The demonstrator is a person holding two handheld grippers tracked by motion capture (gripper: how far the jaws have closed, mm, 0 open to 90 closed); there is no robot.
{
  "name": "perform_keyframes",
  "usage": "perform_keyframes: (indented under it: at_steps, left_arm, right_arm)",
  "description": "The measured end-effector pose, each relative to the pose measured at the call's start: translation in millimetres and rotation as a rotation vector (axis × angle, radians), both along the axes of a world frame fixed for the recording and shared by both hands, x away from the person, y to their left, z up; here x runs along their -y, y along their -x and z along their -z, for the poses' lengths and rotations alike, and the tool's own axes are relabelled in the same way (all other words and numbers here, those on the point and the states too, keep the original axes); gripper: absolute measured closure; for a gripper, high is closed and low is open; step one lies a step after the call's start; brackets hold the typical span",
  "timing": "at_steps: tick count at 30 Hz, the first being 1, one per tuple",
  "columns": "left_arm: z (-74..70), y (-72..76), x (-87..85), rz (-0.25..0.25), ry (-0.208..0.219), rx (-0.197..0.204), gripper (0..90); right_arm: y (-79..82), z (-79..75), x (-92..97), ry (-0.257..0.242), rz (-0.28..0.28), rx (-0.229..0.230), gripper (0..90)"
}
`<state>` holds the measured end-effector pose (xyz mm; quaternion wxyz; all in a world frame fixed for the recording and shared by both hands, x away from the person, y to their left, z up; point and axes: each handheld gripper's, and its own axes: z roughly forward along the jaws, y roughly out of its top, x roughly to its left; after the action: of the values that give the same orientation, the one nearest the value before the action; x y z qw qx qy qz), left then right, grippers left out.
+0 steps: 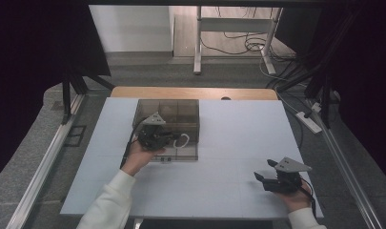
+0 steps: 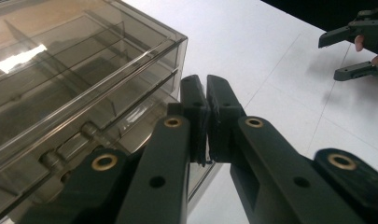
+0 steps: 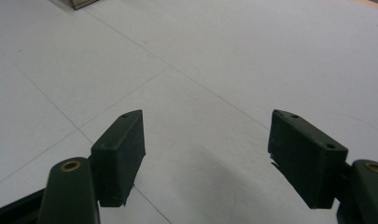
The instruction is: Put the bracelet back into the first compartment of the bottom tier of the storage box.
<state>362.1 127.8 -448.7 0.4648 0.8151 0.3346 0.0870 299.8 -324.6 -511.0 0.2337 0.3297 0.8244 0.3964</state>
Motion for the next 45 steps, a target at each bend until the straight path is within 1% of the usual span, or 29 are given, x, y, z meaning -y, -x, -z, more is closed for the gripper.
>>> perform_keyframes:
  at_steps: [4, 14, 19, 27, 36, 45]
  left_arm:
    - [2.8, 1.8, -6.1, -0.014, 0.003, -0.008, 86.6]
    - [4.5, 4.5, -21.2, -0.054, 0.011, -0.011, 86.6]
    - [3.3, 6.1, -26.8, -0.070, 0.003, -0.003, 86.6]
    - [2.7, 9.0, -39.1, -0.100, 0.012, -0.002, 86.6]
    - [2.7, 14.3, -59.8, -0.145, 0.028, 0.000, 86.6]
    - [2.3, 16.7, -78.3, -0.187, 0.043, 0.004, 86.6]
  right_arm:
    - [0.3, -0.2, -0.1, 0.000, -0.001, 0.001, 27.0]
    - [0.4, 0.0, -0.5, 0.005, -0.002, 0.001, 27.0]
    - [0.3, 0.6, -1.2, 0.004, -0.002, 0.001, 27.0]
    - [0.4, 0.3, -0.8, 0.006, -0.004, -0.001, 27.0]
    - [0.1, 0.7, -1.1, 0.004, -0.003, -0.002, 26.8]
    - [-0.1, 1.0, -1.1, 0.005, -0.002, -0.002, 26.8]
